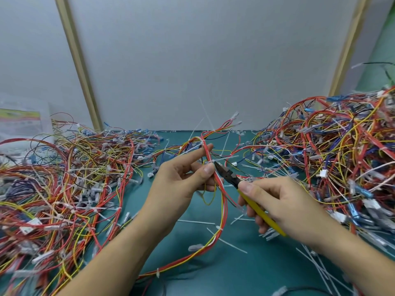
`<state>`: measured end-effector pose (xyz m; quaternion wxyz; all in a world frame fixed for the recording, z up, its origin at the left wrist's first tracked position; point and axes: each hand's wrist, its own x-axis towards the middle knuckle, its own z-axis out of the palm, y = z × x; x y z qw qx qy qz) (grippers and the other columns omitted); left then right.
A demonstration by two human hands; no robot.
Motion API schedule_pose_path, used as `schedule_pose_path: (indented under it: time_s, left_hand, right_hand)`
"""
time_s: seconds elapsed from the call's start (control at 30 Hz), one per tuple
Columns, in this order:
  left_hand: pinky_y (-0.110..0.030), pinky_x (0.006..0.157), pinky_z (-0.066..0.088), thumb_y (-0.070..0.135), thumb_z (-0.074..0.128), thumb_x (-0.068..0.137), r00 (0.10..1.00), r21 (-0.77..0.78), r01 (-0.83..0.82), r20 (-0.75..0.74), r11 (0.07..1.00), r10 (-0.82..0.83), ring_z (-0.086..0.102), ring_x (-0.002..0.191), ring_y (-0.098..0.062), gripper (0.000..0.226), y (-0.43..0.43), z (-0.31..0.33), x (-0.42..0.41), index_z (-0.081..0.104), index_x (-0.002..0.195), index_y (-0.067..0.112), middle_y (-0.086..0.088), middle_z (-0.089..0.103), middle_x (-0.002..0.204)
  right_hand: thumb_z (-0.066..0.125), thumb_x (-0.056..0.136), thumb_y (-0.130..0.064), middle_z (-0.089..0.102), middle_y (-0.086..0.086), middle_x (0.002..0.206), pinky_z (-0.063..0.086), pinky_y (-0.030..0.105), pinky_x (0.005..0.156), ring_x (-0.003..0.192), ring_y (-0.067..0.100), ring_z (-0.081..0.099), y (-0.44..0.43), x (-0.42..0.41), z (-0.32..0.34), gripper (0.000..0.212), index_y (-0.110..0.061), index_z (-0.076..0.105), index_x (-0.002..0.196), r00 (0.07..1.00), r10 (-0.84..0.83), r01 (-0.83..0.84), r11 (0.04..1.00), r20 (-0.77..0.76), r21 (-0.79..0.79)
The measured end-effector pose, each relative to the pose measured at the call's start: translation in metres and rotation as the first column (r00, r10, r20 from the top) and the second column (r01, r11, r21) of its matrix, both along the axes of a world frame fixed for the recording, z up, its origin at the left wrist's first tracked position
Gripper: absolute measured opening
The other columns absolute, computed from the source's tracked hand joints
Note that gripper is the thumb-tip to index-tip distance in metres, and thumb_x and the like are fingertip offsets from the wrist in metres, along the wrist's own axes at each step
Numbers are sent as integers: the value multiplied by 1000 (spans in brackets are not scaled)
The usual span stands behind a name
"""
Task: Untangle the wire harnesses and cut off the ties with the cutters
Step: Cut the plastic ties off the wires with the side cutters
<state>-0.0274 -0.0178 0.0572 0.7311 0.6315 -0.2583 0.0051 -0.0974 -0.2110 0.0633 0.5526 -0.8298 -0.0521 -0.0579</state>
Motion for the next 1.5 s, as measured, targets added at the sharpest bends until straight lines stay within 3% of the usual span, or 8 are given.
schedule_pose_path:
  time_s: [0.23, 0.33, 0.53, 0.7, 1.03, 1.2, 1.5]
  left_hand:
    - [-31, 75, 58, 11, 65, 88, 1000, -16, -4, -25, 1000, 4, 65, 72, -21, 40, 0, 2, 0, 65, 127, 17, -16, 62, 76]
    - [-36, 77, 58, 10, 66, 87, 1000, -12, -8, -26, 1000, 8, 67, 76, -28, 37, -1, 2, -1, 67, 124, 19, -9, 62, 72]
    - [-53, 86, 54, 18, 68, 84, 1000, 18, -18, -15, 1000, 18, 66, 72, -22, 39, -1, 2, -1, 68, 122, 22, -14, 63, 74]
    - [-59, 88, 50, 17, 68, 84, 999, 13, -30, -12, 999, 30, 66, 72, -22, 38, -1, 2, 0, 69, 122, 22, -4, 62, 69]
    - [-48, 81, 53, 21, 69, 83, 1000, 28, -24, -1, 999, 24, 66, 72, -22, 40, 0, -1, 2, 69, 122, 23, -3, 62, 69]
    - [-61, 86, 51, 23, 70, 81, 1000, 16, -27, -5, 1000, 27, 67, 74, -26, 37, 0, 0, 2, 71, 119, 25, -4, 62, 69]
    - [-56, 84, 53, 18, 68, 84, 1000, 44, -27, 0, 999, 27, 65, 68, -18, 38, -2, 1, 0, 68, 122, 22, -2, 61, 67]
  right_hand:
    - [58, 79, -61, 63, 17, 68, 57, 41, 52, 51, 19, 58, -1, 0, 0, 51, -12, 72, 72, 1000, 0, 0, 1000, 1, 9]
    - [58, 81, -58, 63, 16, 68, 57, 41, 52, 51, 19, 58, -1, 0, 0, 49, -12, 72, 73, 1000, 4, -4, 1000, -1, 8]
    - [58, 78, -60, 63, 17, 68, 57, 39, 51, 51, 19, 58, 0, -1, 1, 51, -11, 72, 72, 1000, 2, -2, 1000, -2, 18]
    - [58, 81, -57, 63, 19, 70, 57, 43, 54, 53, 20, 59, 1, 0, -1, 47, -13, 72, 72, 1000, 14, -13, 1000, -21, 25]
    - [58, 82, -56, 64, 19, 71, 58, 49, 58, 55, 23, 60, 1, -1, -2, 48, -12, 72, 73, 1000, 7, -6, 1000, -29, 30]
    - [59, 81, -57, 64, 19, 72, 58, 51, 59, 56, 23, 61, 2, 0, -1, 48, -11, 73, 73, 1000, 2, -1, 1000, -28, 27]
    - [58, 82, -56, 64, 18, 70, 59, 50, 59, 56, 24, 61, 1, -1, 0, 50, -9, 72, 74, 999, -3, 4, 1000, -34, 18]
